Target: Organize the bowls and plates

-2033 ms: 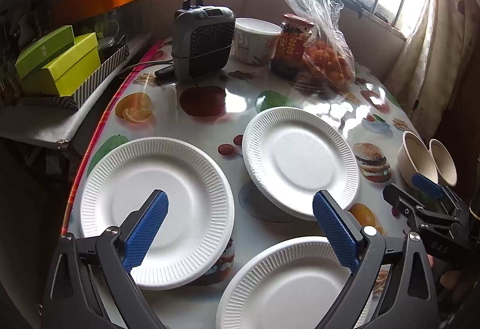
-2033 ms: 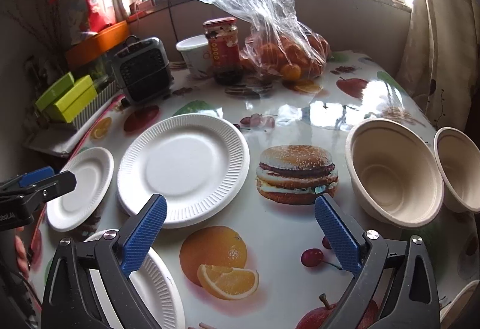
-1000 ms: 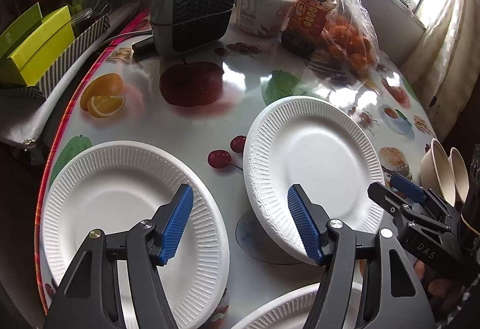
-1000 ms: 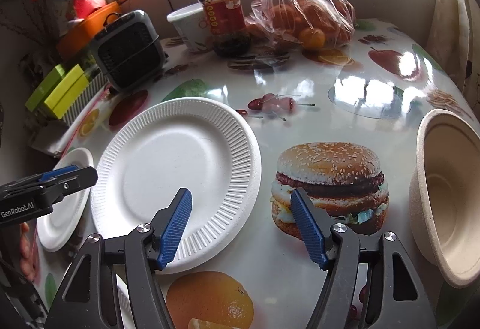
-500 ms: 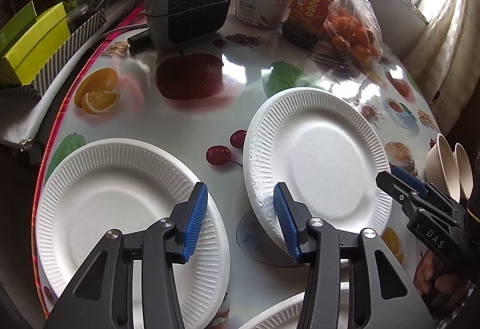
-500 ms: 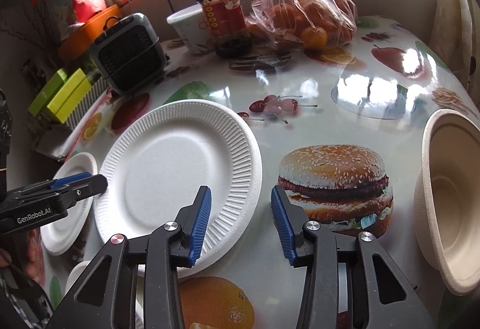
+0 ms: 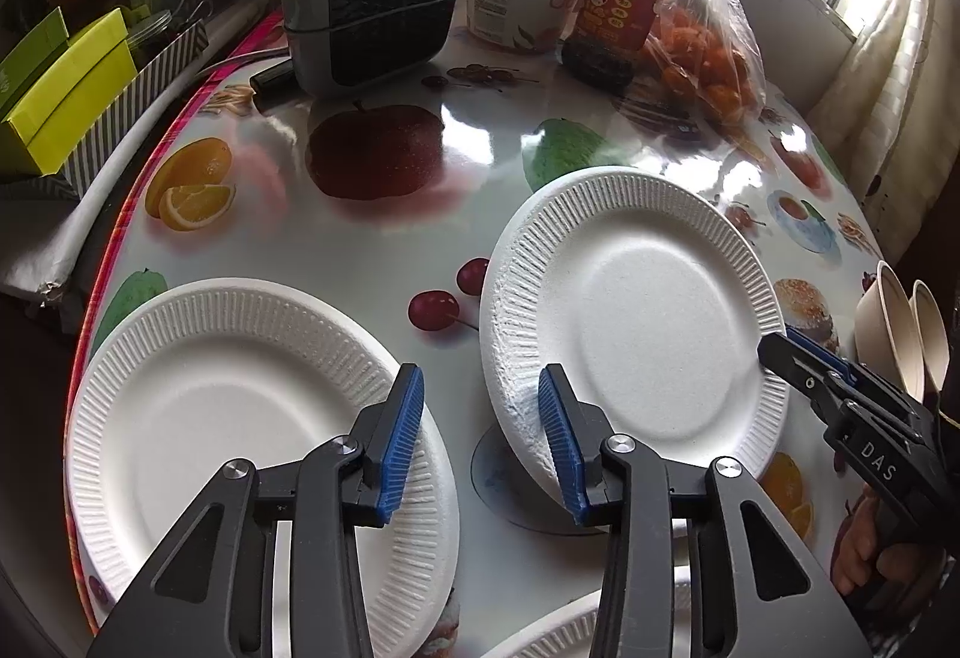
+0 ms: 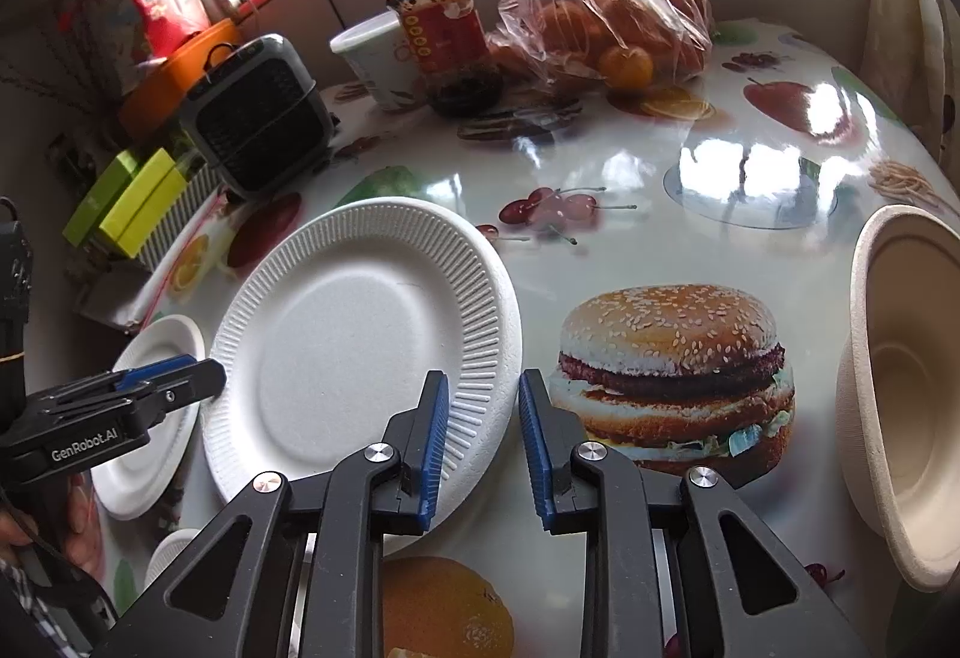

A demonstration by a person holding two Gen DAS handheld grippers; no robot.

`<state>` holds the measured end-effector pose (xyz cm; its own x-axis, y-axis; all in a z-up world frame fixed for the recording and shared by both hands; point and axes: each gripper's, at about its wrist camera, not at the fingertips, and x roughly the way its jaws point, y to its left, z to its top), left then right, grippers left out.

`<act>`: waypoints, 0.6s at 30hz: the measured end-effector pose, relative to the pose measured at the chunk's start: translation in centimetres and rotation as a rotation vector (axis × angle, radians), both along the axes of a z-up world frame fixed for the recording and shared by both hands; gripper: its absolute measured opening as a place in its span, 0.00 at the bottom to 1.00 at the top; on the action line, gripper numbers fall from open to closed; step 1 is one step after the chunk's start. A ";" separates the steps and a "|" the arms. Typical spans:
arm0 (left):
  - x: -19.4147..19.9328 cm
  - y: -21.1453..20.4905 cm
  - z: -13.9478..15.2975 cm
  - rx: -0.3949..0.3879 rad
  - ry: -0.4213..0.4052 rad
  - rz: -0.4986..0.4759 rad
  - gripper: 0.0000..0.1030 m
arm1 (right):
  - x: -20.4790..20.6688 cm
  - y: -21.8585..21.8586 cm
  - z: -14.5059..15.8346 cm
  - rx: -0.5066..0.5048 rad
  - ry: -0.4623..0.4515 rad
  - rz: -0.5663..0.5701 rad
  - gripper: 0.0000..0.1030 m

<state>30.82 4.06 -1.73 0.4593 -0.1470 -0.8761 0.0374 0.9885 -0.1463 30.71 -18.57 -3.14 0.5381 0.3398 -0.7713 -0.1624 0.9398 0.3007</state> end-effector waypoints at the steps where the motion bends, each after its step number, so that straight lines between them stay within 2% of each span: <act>1: 0.0 0.0 0.0 -0.002 0.001 -0.003 0.35 | 0.0 0.0 0.0 0.000 0.000 -0.001 0.22; 11: 0.0 -0.6 0.0 0.001 -0.002 -0.015 0.35 | 0.1 -0.1 -0.2 0.001 0.004 -0.009 0.21; 14: 0.0 -0.9 0.0 -0.004 -0.001 -0.020 0.28 | 0.0 -0.1 -0.2 0.003 0.003 -0.008 0.21; 18: 0.0 -1.0 0.1 -0.007 -0.008 -0.022 0.24 | 0.0 -0.1 -0.1 0.005 0.004 -0.010 0.21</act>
